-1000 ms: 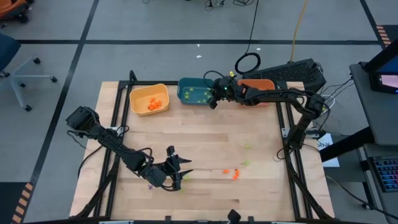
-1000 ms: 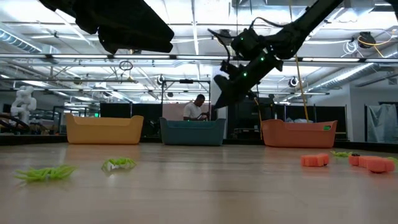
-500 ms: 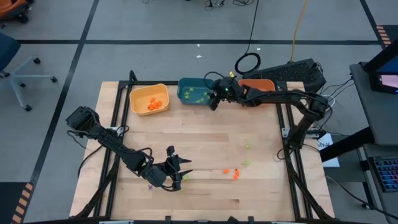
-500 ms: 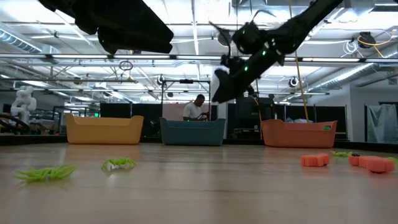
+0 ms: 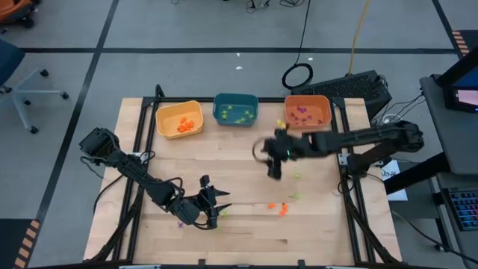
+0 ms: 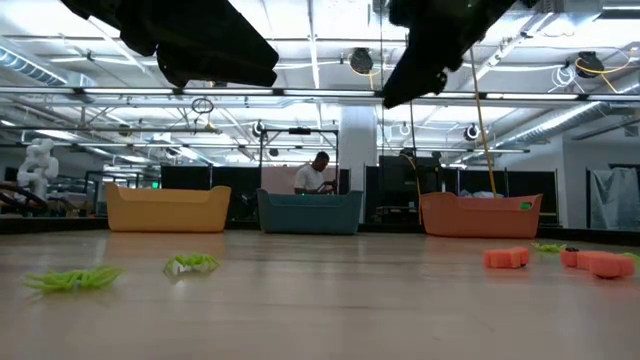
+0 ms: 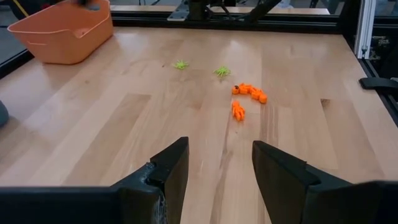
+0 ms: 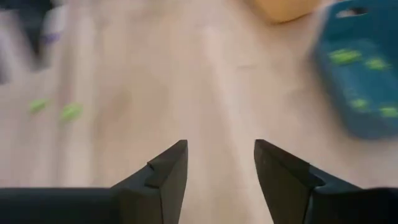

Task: Sort Halloween decoration
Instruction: Put the orange skeleton toy into the yellow bin

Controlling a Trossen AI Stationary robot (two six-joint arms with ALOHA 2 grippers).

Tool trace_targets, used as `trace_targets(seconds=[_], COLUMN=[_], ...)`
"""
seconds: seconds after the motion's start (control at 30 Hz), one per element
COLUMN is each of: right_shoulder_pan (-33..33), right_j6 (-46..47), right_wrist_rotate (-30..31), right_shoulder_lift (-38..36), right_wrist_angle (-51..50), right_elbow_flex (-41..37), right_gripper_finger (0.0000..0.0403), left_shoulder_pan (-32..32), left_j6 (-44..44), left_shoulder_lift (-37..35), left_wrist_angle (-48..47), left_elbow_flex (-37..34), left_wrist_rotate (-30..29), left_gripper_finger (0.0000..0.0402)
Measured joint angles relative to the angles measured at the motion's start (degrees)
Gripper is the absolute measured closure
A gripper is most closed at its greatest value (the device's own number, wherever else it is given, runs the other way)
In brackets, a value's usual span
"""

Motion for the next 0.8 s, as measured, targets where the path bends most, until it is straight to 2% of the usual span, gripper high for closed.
trace_targets(seconds=[0.27, 0.4, 0.6, 0.8], right_shoulder_pan=[17.96, 24.26, 30.47, 32.91], right_j6=[8.98, 12.89, 17.83, 20.75], right_wrist_rotate=[7.57, 7.66, 7.52, 7.70], right_shoulder_lift=[1.02, 3.28, 8.55, 15.57], right_wrist_angle=[-5.03, -6.30, -7.45, -7.42], right_elbow_flex=[-0.02, -0.04, -0.04, -0.04], right_gripper_finger=[0.0230, 0.0230, 0.0230, 0.0230], left_shoulder_pan=[-0.02, -0.09, -0.09, -0.09], left_j6=[-0.15, -0.13, -0.15, -0.17], left_shoulder_lift=[0.00, 0.00, -0.02, -0.02], left_wrist_angle=[1.05, 2.26, 2.64, 2.67], left_elbow_flex=[0.00, -0.02, -0.02, -0.02], left_wrist_rotate=[0.03, 1.12, 1.42, 1.42], left_gripper_finger=[0.0224, 0.0224, 0.0224, 0.0224])
